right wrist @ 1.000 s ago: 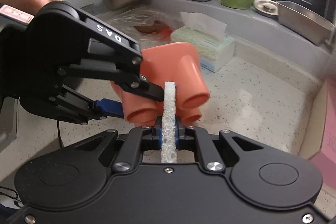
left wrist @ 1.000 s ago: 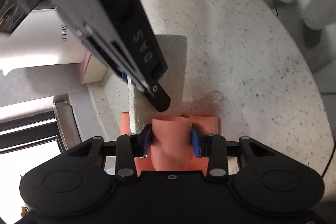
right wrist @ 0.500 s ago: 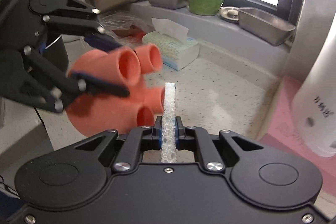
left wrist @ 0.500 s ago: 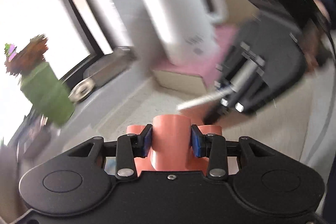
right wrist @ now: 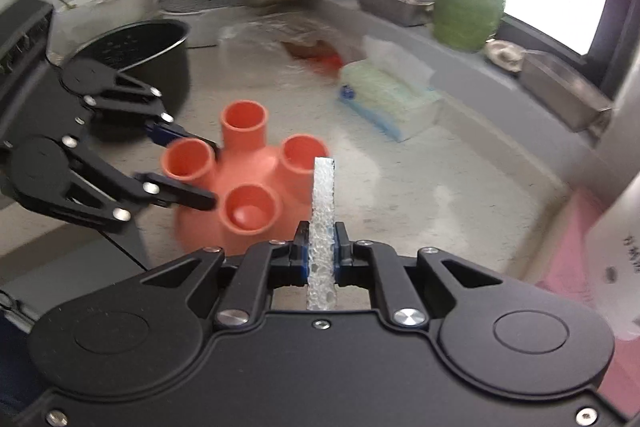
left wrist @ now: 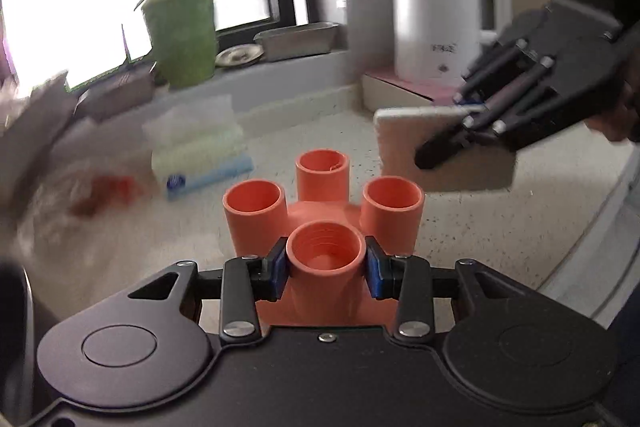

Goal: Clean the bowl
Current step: 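Turn the bowl feet-up with the left gripper while the right gripper scrubs the feet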

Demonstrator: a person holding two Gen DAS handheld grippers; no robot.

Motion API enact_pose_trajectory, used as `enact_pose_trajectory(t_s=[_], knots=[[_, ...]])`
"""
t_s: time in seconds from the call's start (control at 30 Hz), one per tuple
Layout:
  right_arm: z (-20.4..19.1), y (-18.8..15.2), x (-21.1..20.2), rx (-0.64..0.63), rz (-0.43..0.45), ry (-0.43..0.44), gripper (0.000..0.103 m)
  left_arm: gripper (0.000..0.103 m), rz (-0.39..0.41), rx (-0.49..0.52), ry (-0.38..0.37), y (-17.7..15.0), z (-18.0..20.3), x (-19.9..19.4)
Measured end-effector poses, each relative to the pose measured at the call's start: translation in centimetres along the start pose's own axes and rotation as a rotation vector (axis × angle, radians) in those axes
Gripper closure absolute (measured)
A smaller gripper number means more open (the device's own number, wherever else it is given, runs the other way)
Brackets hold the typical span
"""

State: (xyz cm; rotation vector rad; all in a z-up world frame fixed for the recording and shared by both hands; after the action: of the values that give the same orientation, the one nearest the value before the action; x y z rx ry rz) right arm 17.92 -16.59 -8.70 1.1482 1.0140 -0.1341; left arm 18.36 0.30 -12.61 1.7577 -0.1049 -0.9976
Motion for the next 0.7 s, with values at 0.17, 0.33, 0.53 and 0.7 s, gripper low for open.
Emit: enact_pose_trajectory(t_s=[0.17,0.33,0.53,0.7], knots=[[-1.0,-0.5,1.2,-0.045,-0.040,-0.028,0.091,0.063,-0.049,-0.020,-0.016,0.2,-0.5,1.0],[-1.8,-1.5,2.5,-0.093,-0.112,-0.062,0.091,0.063,-0.059,-0.018,-0.024,-0.2,-0.6,0.8],[-5.6,-2.3,2.6,-0.180,-0.161,0.018,0.092,0.063,-0.073,0.005,-0.016,-0.1,-0.1,0.4],[-7.1,-1.1,3.0,-0.178,-0.137,0.039,0.092,0.063,-0.077,0.023,-0.024,-0.1,0.2,0.1]])
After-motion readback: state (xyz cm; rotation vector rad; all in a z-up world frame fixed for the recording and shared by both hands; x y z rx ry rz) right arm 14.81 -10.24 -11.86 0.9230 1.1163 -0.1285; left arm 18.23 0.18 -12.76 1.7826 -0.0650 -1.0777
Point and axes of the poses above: each gripper's, at about its wrist camera, not at the fingertips, and x roughly the way its jaws point, z to its right, y to its top, the point moved 2 cm from there along x, roughly the way its jaws point
